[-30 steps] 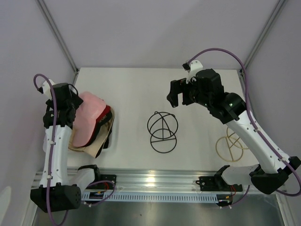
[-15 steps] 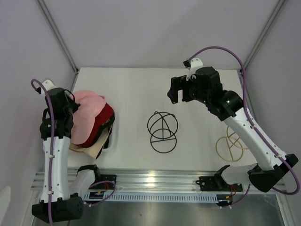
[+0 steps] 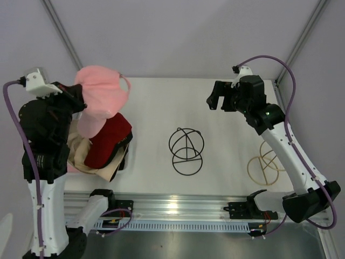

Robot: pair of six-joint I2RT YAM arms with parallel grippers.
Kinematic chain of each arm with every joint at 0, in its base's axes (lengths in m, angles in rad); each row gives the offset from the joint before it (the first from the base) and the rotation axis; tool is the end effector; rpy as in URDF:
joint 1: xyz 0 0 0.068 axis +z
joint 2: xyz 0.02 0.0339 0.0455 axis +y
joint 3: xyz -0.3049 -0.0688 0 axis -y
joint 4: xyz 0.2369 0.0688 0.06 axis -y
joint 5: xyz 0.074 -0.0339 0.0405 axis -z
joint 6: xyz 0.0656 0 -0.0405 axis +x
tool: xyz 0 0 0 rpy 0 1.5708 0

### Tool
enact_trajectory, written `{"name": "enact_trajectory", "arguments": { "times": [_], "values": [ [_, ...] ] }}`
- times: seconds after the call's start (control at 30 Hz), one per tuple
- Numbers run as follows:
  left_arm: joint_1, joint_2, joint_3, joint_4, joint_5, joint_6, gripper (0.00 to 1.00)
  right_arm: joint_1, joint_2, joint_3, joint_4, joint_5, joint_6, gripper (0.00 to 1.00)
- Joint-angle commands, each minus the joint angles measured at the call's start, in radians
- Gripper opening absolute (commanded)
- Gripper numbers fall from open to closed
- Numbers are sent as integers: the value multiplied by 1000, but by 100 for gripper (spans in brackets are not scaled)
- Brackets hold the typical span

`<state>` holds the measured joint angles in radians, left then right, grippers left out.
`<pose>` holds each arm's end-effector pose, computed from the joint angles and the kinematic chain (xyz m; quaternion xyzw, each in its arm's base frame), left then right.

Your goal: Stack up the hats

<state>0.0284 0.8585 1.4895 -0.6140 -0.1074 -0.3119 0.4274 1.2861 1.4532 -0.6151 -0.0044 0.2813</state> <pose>0.1156 0.0103 0.5348 -0.1563 0.6835 -0.0633 0.7102 0.2582 0.1179 0.4442 -0.0630 0.8442 0.1865 0.4986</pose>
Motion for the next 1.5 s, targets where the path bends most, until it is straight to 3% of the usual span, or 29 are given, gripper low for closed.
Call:
{"name": "enact_trajectory", "arguments": {
  "times": [0.0,0.27,0.47,0.6,0.73,1.07,1.2,1.37,1.47],
  "values": [
    [-194,65,35,83,71,53,1,-30,-85,-16,48,-11,38,99],
    [-629,132,-77,235,117,-7,1,-128,-180,-93,6,43,68,99],
    [-875,201,-129,258,-118,92,1,-159,-234,-140,-6,40,73,99],
    [-952,254,-155,275,-141,112,1,-159,-254,-157,-18,30,68,99],
    [-1022,307,-185,309,-296,192,1,-159,-272,-169,-34,40,65,100],
    [-1075,355,-290,387,-284,203,1,-162,-287,-200,-51,44,38,100],
    [-1137,361,-342,456,-323,275,1,-162,-292,-214,-37,47,38,99],
    [-1167,399,-322,398,-368,261,1,-164,-278,-226,-40,34,39,100],
    [-1170,370,-336,395,-374,240,8,-164,-277,-235,-38,29,44,100]
  ]
}}
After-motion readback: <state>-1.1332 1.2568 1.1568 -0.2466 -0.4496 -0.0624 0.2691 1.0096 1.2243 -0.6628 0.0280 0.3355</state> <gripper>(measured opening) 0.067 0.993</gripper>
